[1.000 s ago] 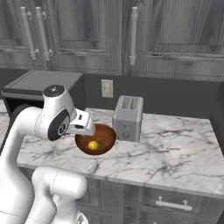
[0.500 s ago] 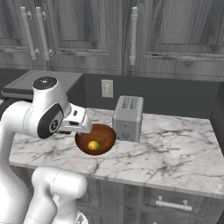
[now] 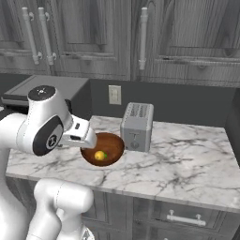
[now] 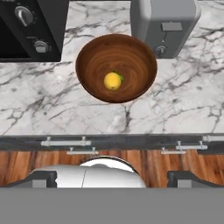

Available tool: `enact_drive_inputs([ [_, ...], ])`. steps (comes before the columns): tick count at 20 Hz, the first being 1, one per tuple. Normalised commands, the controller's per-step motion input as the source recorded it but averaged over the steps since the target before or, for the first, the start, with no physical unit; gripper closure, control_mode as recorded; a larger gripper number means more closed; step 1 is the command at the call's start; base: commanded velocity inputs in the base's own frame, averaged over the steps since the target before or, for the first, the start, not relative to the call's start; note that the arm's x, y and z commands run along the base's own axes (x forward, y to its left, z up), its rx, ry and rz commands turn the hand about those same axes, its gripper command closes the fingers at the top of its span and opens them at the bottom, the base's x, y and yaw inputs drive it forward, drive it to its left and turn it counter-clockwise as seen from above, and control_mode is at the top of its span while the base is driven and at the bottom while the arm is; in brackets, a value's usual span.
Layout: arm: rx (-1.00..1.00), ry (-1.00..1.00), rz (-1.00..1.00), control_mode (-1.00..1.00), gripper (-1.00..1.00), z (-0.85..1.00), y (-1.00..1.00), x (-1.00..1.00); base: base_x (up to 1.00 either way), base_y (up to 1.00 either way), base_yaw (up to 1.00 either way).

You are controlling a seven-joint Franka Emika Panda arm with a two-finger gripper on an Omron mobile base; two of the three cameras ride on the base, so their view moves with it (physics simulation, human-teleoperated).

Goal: Take the lemon wedge, broccoli, and lemon from the freezer and place them in the bowl on the counter.

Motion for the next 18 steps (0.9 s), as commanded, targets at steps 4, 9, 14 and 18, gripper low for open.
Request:
enact_drive_inputs([
  [4, 0.00, 0.00, 0.00, 1.00, -1.00, 0.00, 0.00, -0.10, -0.29, 0.07, 0.00],
  [9, 0.00, 0.00, 0.00, 1.00, -1.00, 0.00, 0.00, 0.00, -0.87, 0.84, 0.31],
  [14, 0.00, 0.00, 0.00, 1.00, -1.00, 0.00, 0.00, 0.00, -0.36, 0.83, 0.85],
  [18, 0.00, 0.00, 0.00, 1.00, -1.00, 0.00, 0.00, 0.00, 0.09, 0.24, 0.89],
])
